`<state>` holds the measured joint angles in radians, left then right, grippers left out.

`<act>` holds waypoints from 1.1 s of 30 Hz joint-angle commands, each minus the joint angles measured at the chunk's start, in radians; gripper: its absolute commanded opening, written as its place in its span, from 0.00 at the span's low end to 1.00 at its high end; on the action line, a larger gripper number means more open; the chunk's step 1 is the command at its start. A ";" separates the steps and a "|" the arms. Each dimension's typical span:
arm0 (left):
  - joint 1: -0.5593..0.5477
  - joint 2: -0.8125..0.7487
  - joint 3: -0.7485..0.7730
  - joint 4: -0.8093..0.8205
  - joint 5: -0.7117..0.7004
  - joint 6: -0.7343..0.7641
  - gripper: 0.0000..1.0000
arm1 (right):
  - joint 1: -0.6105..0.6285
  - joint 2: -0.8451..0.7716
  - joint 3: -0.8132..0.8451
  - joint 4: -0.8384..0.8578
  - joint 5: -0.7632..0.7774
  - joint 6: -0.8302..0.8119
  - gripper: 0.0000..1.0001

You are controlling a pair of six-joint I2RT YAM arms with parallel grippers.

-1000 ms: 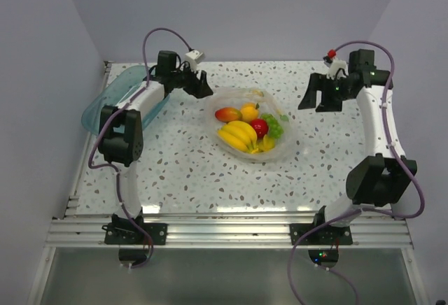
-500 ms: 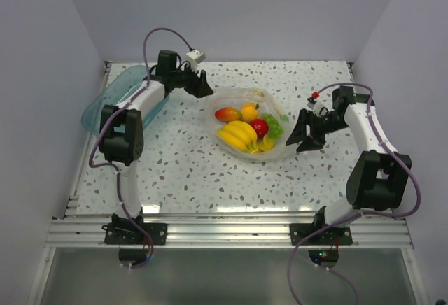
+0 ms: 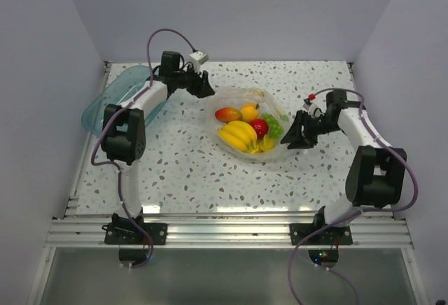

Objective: Place the fake fruits into the plastic bag and tie a complex knot

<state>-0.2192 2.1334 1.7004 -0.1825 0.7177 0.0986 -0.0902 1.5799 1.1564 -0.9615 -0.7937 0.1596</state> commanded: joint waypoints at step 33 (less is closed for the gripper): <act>0.020 -0.576 0.209 -0.423 -0.069 -0.019 0.00 | -0.244 0.060 1.064 -0.580 -0.078 -0.414 0.00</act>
<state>-0.2096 1.6375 1.8378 -0.5785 0.6800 0.1120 -0.3016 1.6543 2.1105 -1.3415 -0.8577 -0.2188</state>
